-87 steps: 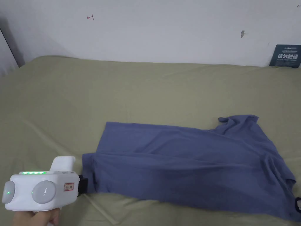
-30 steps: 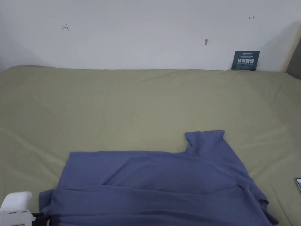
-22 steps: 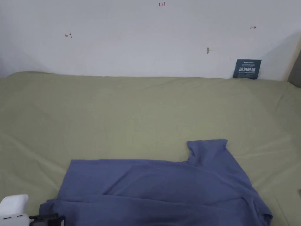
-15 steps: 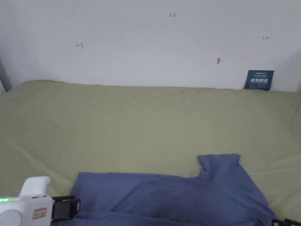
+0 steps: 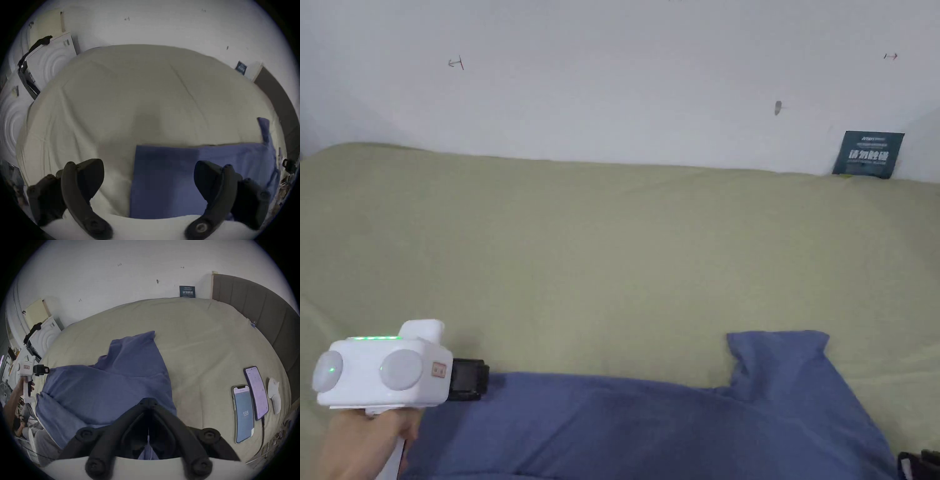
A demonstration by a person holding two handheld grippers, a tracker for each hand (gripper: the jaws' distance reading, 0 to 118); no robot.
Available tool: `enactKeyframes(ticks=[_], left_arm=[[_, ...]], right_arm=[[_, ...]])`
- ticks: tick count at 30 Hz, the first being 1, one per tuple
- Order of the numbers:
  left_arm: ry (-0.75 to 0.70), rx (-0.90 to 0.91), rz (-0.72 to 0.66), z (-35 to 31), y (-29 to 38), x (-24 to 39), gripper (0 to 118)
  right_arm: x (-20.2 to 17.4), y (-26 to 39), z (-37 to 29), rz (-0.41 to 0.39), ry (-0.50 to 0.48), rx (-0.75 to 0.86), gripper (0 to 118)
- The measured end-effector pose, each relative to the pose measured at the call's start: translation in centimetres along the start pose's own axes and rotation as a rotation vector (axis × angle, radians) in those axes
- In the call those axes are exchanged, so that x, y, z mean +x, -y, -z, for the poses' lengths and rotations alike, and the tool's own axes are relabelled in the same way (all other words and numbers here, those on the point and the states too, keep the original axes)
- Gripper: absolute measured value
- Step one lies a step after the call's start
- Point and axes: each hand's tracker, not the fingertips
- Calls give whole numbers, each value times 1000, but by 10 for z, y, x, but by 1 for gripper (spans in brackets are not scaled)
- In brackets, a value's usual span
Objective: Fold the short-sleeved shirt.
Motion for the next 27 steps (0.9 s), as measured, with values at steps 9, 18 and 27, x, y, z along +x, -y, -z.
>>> enactKeyframes(ticks=[9, 18, 27], left_arm=[[1, -7, 49, -3, -3, 16, 22], [65, -20, 30, 8, -7, 6, 1], [74, -30, 67, -4, -6, 12, 1]], right_arm=[[0, -24, 41, -57, 33, -54, 3], [9, -66, 98, -45, -11, -195, 118], [11, -58, 100, -104, 12, -177, 3]])
